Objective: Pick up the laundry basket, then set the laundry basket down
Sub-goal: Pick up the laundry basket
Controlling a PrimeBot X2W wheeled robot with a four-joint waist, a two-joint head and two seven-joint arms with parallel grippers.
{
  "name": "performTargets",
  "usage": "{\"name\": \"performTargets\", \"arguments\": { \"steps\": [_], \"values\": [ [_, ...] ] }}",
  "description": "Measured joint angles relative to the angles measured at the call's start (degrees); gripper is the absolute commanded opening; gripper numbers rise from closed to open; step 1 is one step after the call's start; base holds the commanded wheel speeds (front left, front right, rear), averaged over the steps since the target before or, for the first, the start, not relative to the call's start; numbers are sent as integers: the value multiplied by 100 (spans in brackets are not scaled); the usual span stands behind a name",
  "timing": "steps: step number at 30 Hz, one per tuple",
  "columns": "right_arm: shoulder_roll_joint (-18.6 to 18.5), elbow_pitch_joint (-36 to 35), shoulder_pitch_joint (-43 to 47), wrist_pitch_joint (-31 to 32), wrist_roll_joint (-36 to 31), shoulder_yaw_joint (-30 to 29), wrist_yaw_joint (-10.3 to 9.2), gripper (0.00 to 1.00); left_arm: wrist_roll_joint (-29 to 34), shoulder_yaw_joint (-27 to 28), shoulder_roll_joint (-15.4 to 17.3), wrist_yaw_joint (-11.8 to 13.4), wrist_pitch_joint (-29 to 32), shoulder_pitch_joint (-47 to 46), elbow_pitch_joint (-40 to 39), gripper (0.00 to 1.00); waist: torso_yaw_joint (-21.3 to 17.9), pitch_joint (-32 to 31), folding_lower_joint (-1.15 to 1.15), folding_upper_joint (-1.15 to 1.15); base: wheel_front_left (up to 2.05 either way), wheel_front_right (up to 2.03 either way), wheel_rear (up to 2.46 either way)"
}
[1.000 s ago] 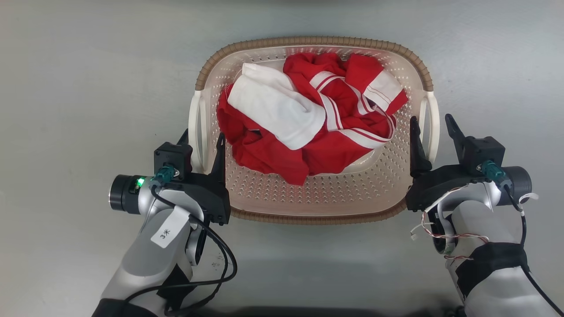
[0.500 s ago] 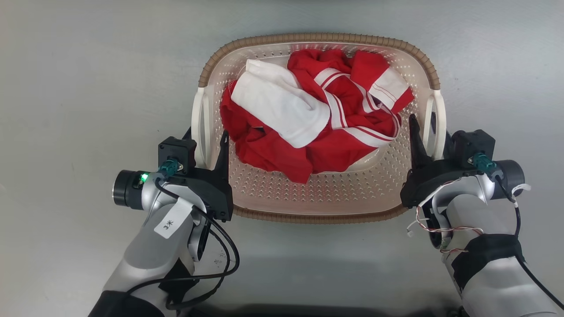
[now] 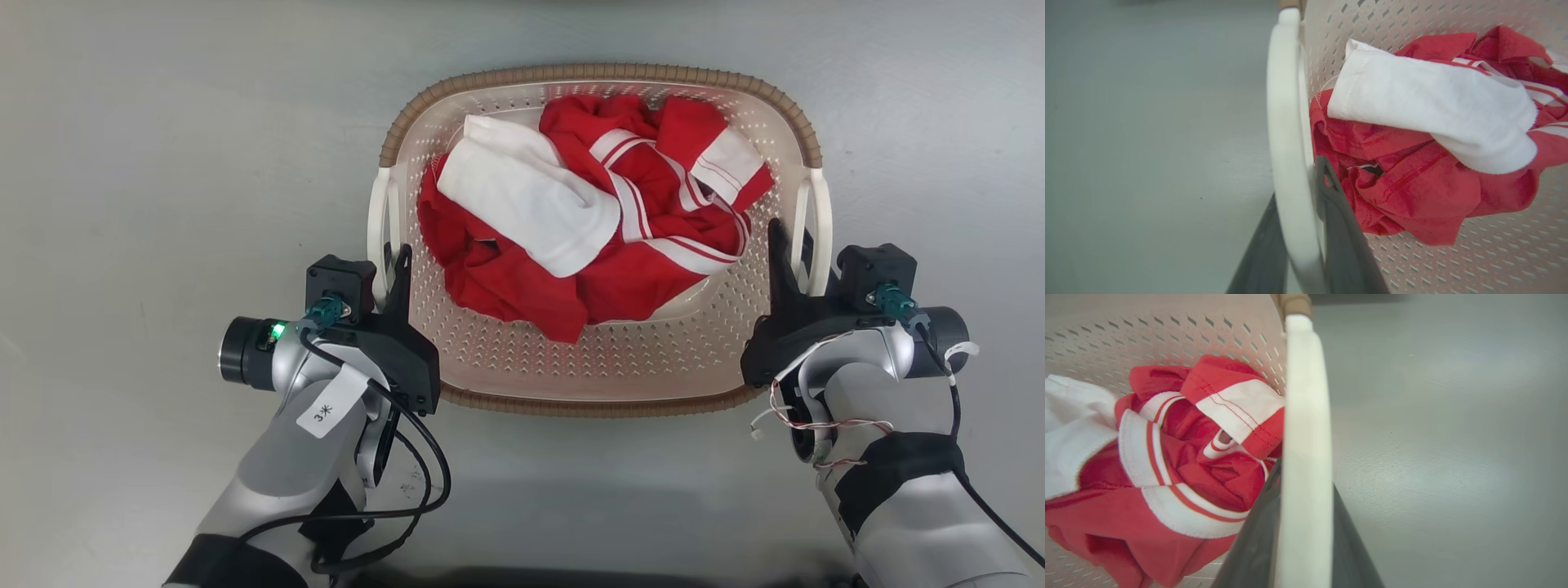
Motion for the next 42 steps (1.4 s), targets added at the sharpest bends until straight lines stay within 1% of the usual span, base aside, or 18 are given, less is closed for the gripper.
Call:
{"name": "performTargets", "arguments": {
  "steps": [8,10,14,20,27,30,35,42],
  "values": [
    [-7,208,3,1,202,174,-70,0,-132,-188,-4,25,2,-26,136,0,31,-175,0,0,0,0,0],
    [-7,275,6,1,314,269,-76,0,-294,-250,-7,30,2,-16,187,0,41,-278,0,0,0,0,0],
    [-7,381,13,1,424,409,-111,0,-380,-320,-8,32,2,-10,260,0,50,-442,0,0,0,0,0],
    [-4,556,26,0,544,653,-120,0,-458,-409,-15,46,2,41,390,0,50,-757,0,0,0,0,0],
    [2,789,173,19,865,1045,-126,0,-706,-603,-15,57,38,320,535,0,43,-1225,0,0,0,0,0],
    [4,843,279,152,1036,1213,-166,0,-766,-710,-16,47,140,446,609,0,35,-1455,0,0,0,0,0],
    [12,918,552,394,1392,1507,-178,0,-858,-849,-22,-13,385,662,764,0,11,-1856,0,-1,0,0,0],
    [38,881,963,746,1862,1965,-235,0,-1044,-928,-25,-83,623,1000,999,0,-50,-2440,-1,-1,0,0,0]
  ]
}}
